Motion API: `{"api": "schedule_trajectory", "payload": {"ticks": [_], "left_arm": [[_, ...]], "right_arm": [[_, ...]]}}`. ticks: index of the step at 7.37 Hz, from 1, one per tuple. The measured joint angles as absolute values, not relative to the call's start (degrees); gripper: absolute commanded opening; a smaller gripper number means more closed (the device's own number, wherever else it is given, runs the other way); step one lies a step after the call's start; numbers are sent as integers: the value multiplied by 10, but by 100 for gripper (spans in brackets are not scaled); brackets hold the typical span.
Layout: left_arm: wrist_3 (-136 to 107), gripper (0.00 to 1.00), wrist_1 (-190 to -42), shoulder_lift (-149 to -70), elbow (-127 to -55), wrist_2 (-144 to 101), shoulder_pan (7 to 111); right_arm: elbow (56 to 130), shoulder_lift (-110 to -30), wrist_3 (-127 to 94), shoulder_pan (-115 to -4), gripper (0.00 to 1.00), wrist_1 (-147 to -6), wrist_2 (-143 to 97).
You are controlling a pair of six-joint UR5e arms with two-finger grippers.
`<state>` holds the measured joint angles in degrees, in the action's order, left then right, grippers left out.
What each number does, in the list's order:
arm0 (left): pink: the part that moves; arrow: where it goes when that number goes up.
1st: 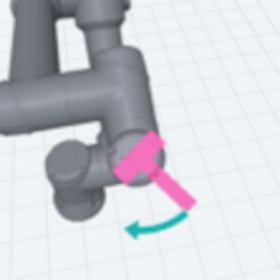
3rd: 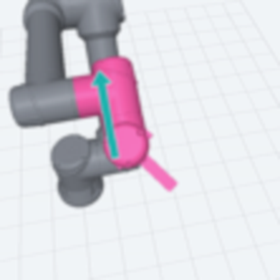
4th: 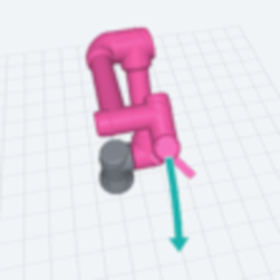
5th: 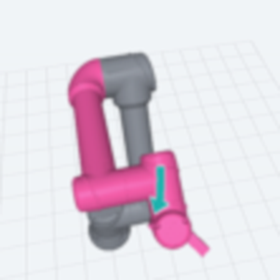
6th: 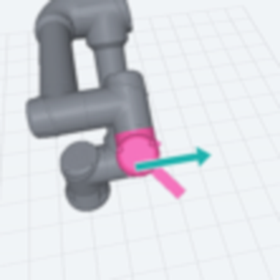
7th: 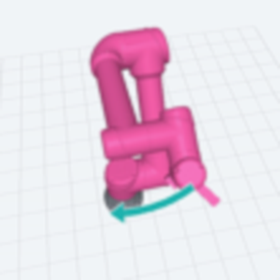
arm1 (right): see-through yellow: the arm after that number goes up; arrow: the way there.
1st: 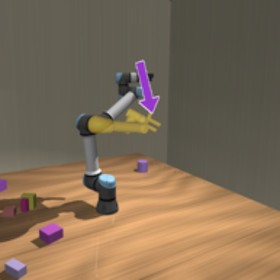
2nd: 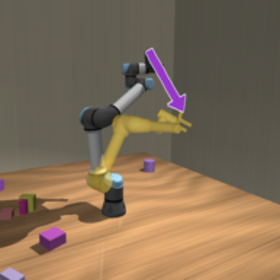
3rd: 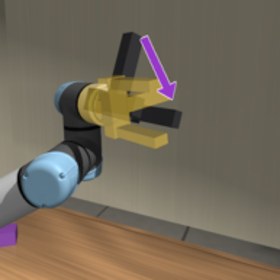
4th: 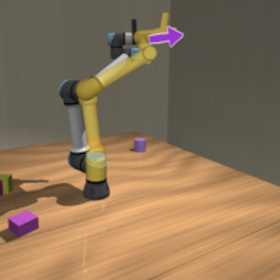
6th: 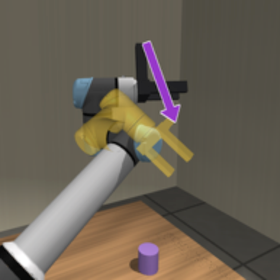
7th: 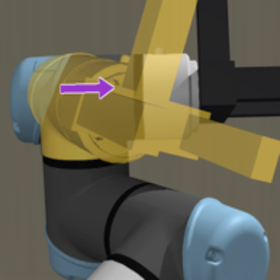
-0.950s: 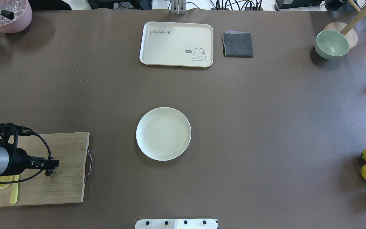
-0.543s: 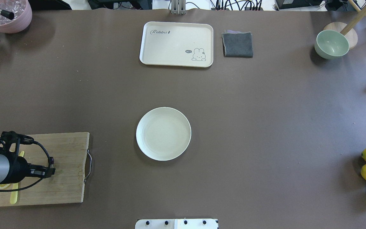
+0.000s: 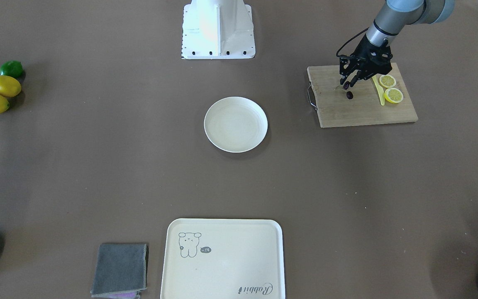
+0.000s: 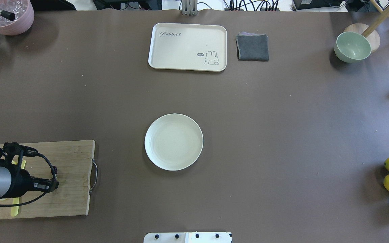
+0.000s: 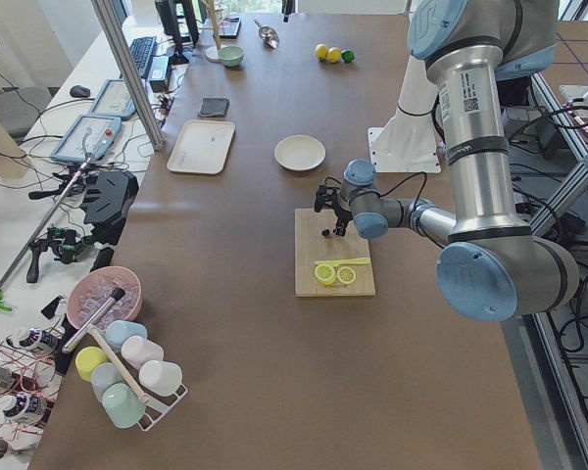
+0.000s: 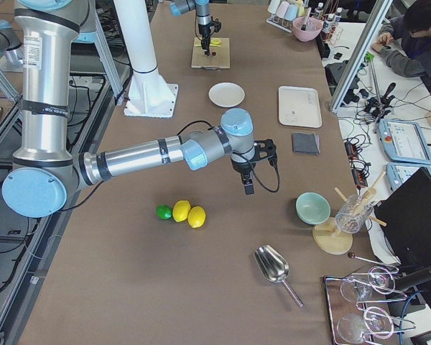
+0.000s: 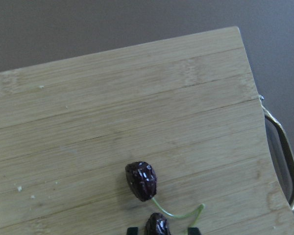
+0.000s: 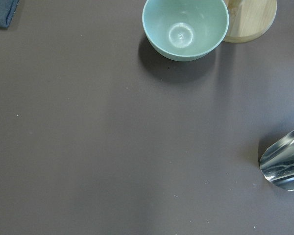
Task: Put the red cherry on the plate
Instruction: 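Lower the left gripper onto the cutting board and grasp the cherry stems, then carry the cherries with the left gripper over the white plate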
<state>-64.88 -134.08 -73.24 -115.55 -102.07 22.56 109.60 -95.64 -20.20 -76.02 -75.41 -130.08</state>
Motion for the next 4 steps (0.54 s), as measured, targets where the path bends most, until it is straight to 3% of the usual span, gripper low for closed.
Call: {"api": "schedule_trajectory", "payload": {"ticks": [4], "left_arm": [[-647, 0, -1349, -719, -1166, -1020, 230]], "right_arm": [[1097, -960, -203, -760, 100, -753, -1302]]}}
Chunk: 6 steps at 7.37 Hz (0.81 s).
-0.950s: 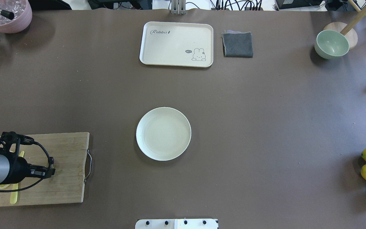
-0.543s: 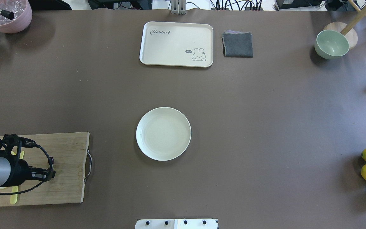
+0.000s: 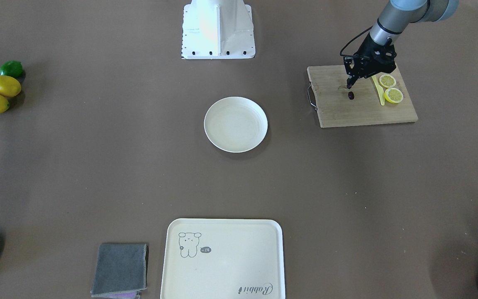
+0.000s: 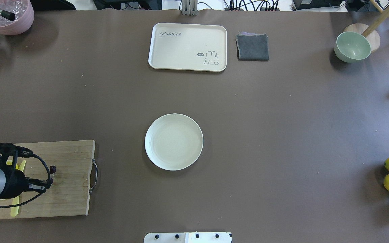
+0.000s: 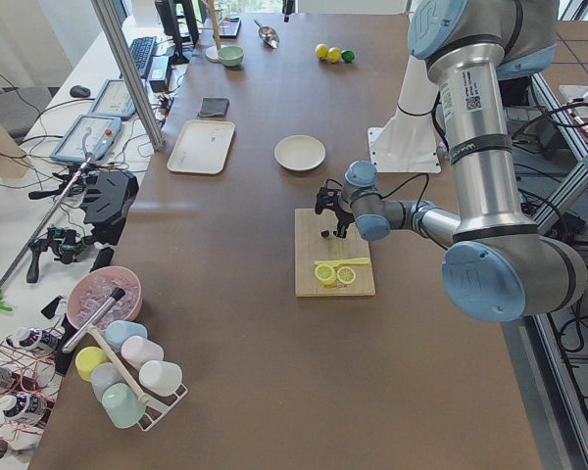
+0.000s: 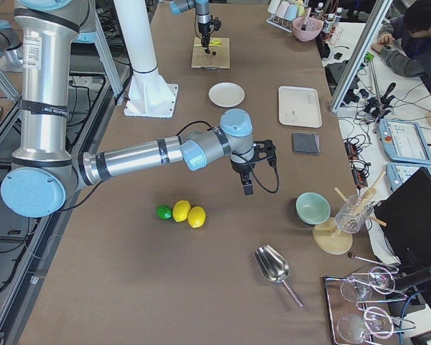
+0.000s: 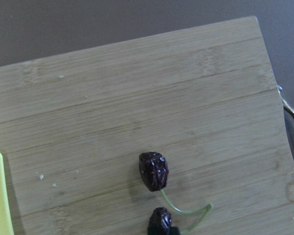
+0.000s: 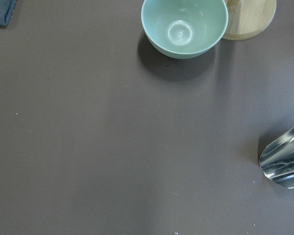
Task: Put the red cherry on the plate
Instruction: 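Carry the cherries with the left gripper over the white plate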
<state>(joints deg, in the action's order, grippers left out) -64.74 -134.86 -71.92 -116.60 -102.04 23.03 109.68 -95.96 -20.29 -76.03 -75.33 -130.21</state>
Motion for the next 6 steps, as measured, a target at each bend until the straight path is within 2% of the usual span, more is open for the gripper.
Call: {"api": "schedule_trajectory", "payload": {"ticks": [3, 6], "left_arm": [[-651, 0, -1356, -753, -1193, -1028, 255], [-720, 0, -1351, -889, -1154, -1027, 260]], "right_arm": [[1099, -975, -194, -768, 100, -745, -1304], [1079, -1018, -151, -793, 100, -674, -1303]]}}
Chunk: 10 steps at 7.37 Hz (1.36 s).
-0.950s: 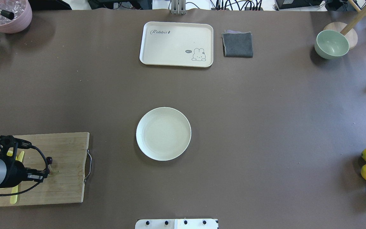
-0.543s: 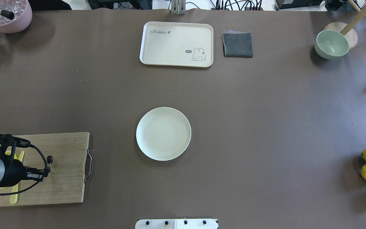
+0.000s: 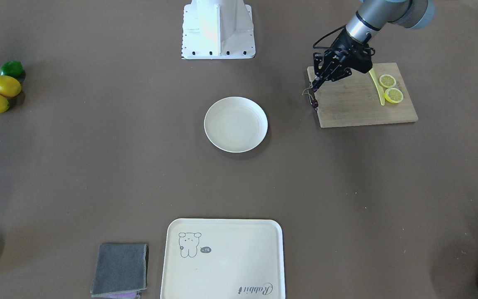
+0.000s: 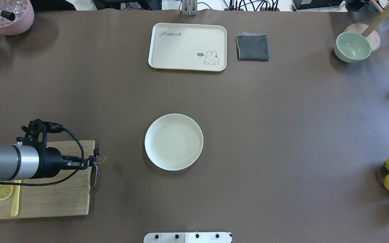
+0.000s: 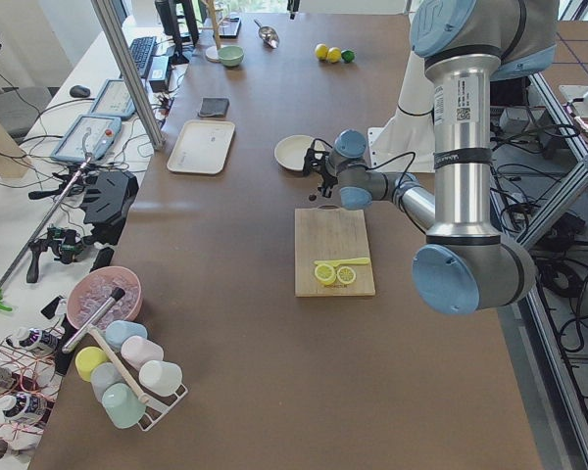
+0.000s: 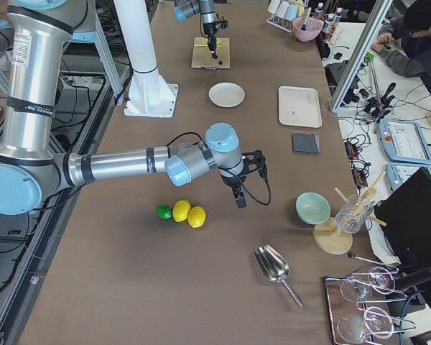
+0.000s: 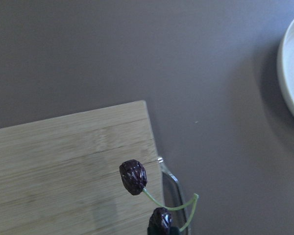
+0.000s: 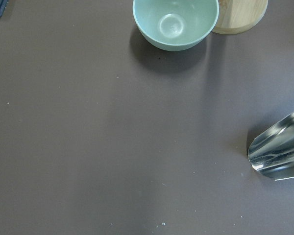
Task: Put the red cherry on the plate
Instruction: 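Carry the cherries with the left gripper over the white plate, then open the left gripper to drop the cherries and lift away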
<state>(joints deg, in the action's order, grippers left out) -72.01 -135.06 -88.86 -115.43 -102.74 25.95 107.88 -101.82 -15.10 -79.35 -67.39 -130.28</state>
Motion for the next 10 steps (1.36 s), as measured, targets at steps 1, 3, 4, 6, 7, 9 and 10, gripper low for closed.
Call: {"api": "schedule_trajectory", "payload": {"ticks": [1, 3, 4, 6, 7, 9, 10], "left_arm": [[-749, 0, -1345, -954, -1120, -1026, 259], [-793, 28, -1303, -1080, -1059, -1010, 255], [-811, 97, -1281, -1122, -1043, -999, 252], [-825, 98, -1263, -1149, -1033, -989, 249], [-826, 98, -1261, -1149, -1034, -987, 249], [-825, 98, -1226, -1148, -1051, -992, 256], [-812, 98, -1164, -1148, -1076, -1016, 275]], "right_arm": [[1068, -1021, -148, -800, 100, -668, -1301], [1059, -1024, -146, -807, 100, -666, -1300], [1058, -1026, -146, -810, 100, -666, -1300], [1056, -1027, -146, -812, 100, -667, -1301], [1058, -1025, -146, -821, 100, -682, -1304], [1067, -1002, -122, -864, 100, -767, -1327], [1067, -995, -82, -887, 100, -799, -1342]]}}
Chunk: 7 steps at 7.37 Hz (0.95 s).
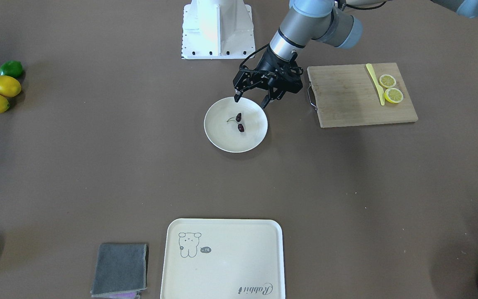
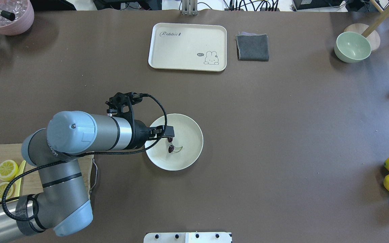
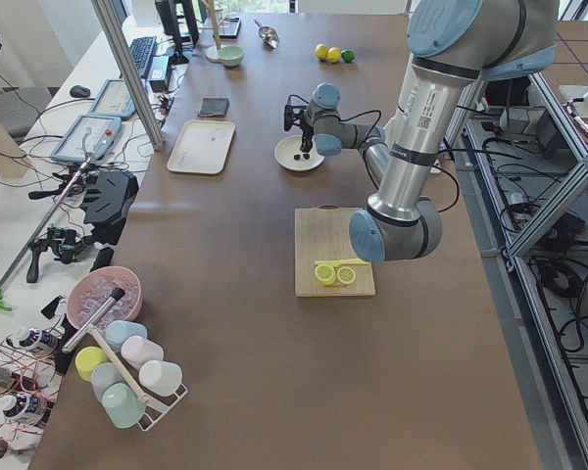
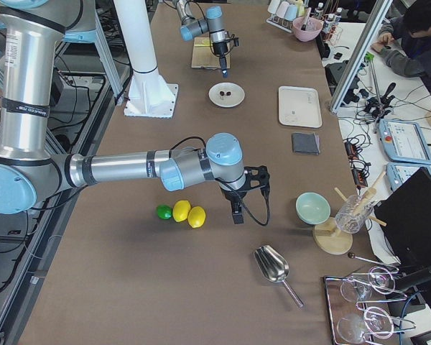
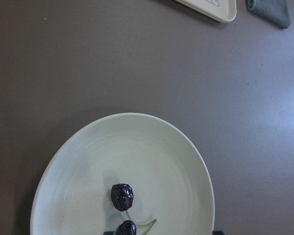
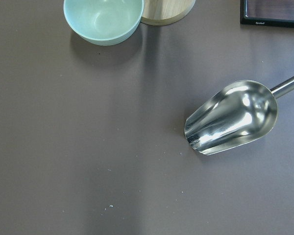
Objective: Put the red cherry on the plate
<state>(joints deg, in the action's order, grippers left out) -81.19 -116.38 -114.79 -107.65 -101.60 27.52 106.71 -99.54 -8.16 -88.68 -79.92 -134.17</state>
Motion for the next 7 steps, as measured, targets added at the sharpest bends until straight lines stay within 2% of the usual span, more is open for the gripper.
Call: {"api": "schedule_trajectory", "payload": {"ticks": [2, 3, 5, 7], "left_arm": [[-709, 98, -1035, -1140, -1110, -1133, 376], [-647, 98, -995, -1111, -1113, -1168, 420], [-573, 98, -965, -1021, -1116, -1187, 506], [-387, 98, -957, -939, -1105, -1229, 635]], "right_arm": [[1061, -1007, -27, -911, 100, -835, -1348], [1059, -1017, -20, -913, 100, -852, -1343], [1052, -1032, -18, -913, 100, -865, -1340], [1049, -1038, -18, -913, 100, -866, -1339]]}}
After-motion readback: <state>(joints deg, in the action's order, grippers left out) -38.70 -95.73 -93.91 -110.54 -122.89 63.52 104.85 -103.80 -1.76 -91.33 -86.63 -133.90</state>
